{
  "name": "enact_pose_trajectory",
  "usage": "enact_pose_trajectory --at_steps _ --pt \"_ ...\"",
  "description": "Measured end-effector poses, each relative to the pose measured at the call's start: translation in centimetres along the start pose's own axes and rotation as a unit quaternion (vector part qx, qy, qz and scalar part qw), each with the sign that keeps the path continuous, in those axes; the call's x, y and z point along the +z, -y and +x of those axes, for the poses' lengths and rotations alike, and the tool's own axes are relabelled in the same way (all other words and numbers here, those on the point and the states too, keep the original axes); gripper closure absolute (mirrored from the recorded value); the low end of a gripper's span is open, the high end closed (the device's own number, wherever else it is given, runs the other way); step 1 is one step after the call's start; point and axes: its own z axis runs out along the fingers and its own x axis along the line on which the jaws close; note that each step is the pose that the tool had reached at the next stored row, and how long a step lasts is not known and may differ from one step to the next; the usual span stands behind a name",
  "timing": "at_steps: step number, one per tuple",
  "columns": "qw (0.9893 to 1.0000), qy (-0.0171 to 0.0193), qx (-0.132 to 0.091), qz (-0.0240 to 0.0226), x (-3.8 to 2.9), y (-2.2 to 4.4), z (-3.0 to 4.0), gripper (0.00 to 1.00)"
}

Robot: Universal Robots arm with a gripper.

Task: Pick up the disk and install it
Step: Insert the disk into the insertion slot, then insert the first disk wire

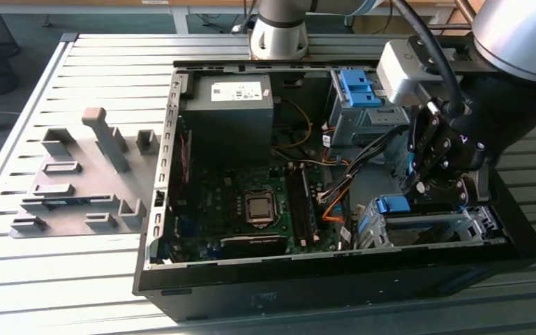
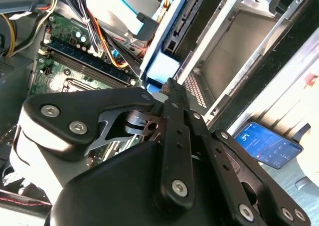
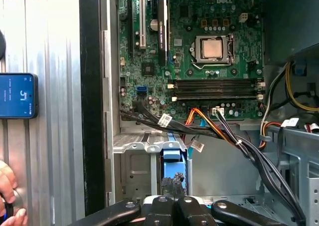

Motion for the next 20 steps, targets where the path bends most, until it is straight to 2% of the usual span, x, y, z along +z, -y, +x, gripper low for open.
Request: enact_pose_trajectory --at_steps 15,17,20 --pt "1.0000 0.0001 0.000 0.0000 0.15 0.05 0.00 0.89" --pt "1.0000 0.0001 0.000 -0.0001 0.16 0.43 -0.01 0.89" --pt "1.0000 0.0000 0.000 -0.0013 0.17 1.58 -0.07 0.89"
